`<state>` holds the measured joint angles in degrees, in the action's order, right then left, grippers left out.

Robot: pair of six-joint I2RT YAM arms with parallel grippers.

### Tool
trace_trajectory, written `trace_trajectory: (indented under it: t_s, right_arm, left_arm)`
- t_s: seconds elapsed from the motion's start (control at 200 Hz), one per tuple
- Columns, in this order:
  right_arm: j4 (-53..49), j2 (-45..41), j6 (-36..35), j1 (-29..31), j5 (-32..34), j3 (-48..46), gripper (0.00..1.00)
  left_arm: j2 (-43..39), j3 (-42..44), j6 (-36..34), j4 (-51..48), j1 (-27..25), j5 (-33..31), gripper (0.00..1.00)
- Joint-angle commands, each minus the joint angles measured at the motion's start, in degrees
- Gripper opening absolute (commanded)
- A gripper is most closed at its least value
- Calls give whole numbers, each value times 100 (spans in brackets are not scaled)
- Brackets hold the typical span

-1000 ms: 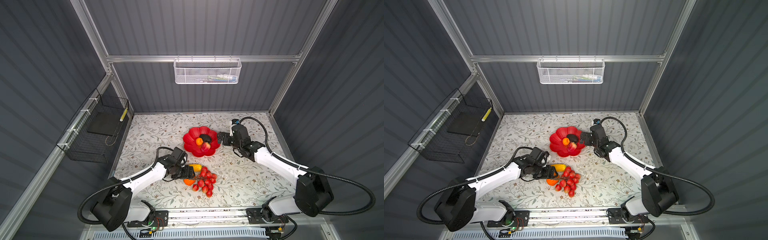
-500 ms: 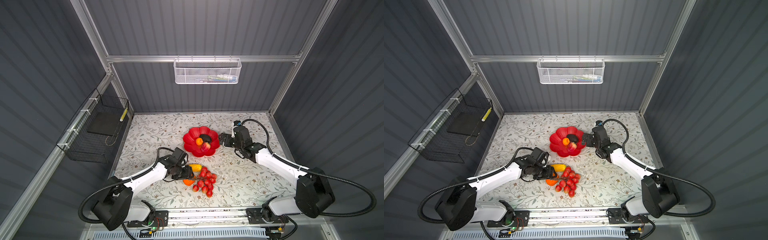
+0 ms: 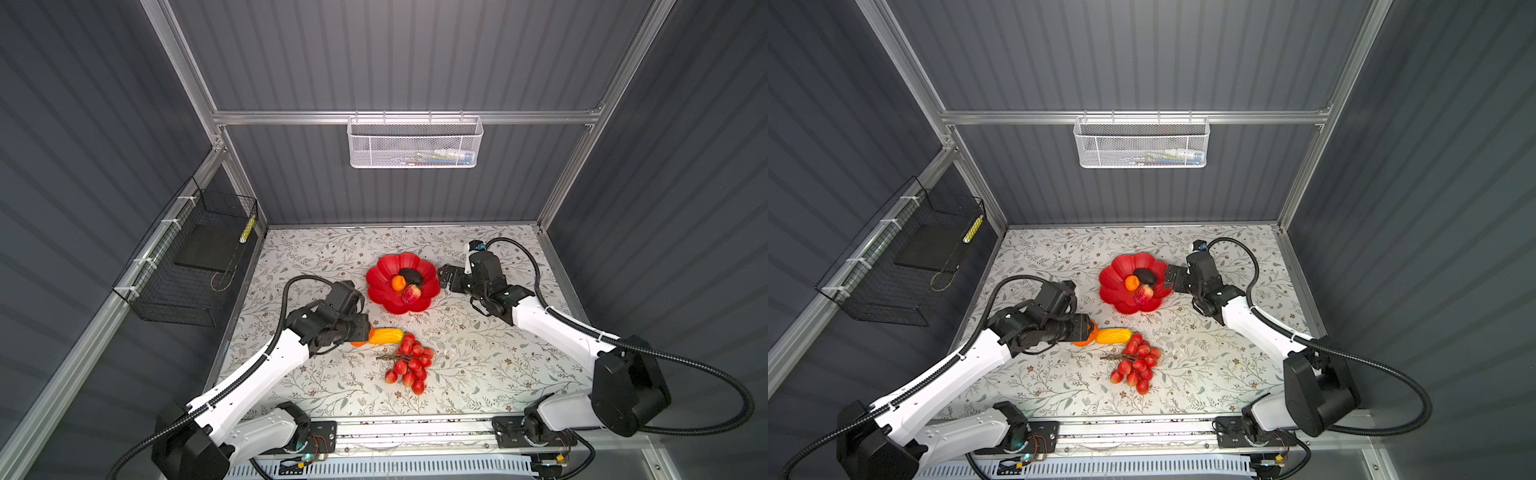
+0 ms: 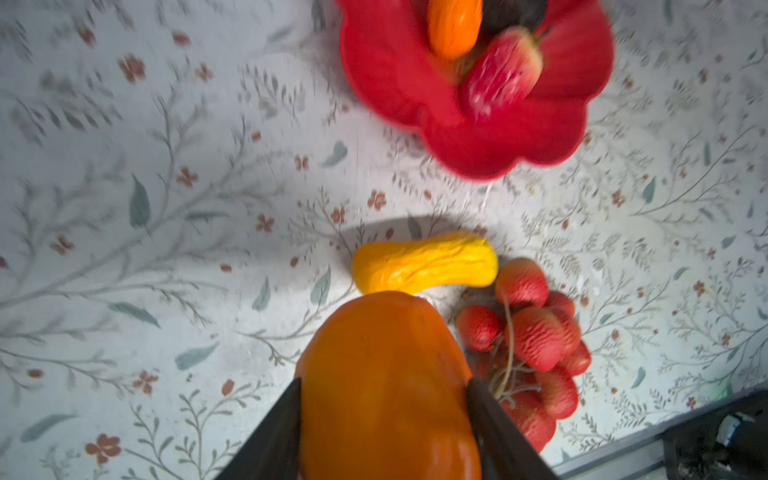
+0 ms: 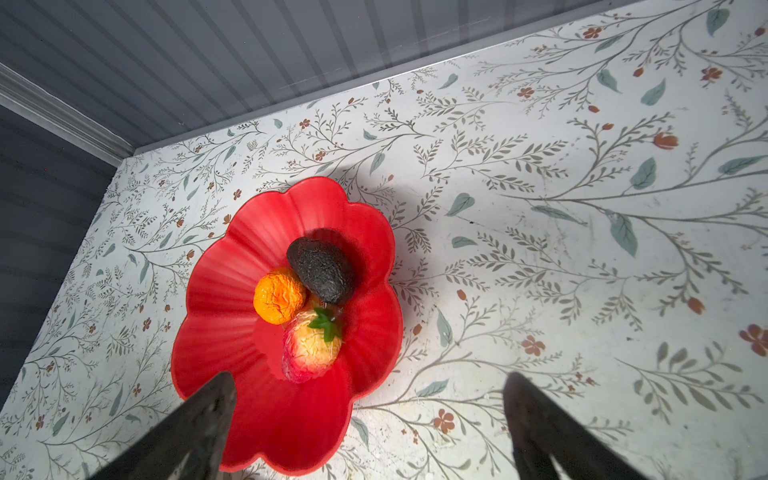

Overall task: Place and organize the fake fruits in the fruit bowl
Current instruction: 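Grasp the large orange mango with the left gripper and place it in the bowl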

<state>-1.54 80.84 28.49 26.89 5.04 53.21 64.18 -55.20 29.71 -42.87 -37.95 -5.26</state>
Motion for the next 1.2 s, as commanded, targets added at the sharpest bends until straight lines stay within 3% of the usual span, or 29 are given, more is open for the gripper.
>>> trace_trajectory:
  t_s: [0.0, 0.335, 0.625, 0.82, 1.035, 1.196]
  right_arm:
    - [8, -221, 34, -45, -31, -124, 99]
    - [-232, -958, -2, -115, 112, -602, 99]
    - [-417, -1254, -100, -185, 212, -762, 99]
    - [-400, -1247, -116, -229, 194, -755, 99]
    - [-380, -1162, -136, -251, 148, -690, 99]
    - [-351, -1149, -124, -264, 151, -685, 99]
  left_arm:
    - [416, -594, -685, 190, 12, -572, 43]
    - [2878, -1998, -1566, 1915, 217, 137, 43]
    - [3983, -2317, -1392, 2702, 595, 427, 44]
    - [4221, -2210, -1295, 2720, 635, 508, 53]
    - [3811, -2143, -1425, 2589, 641, 326, 77]
    - [3200, -2042, -1859, 2169, 641, -1, 80]
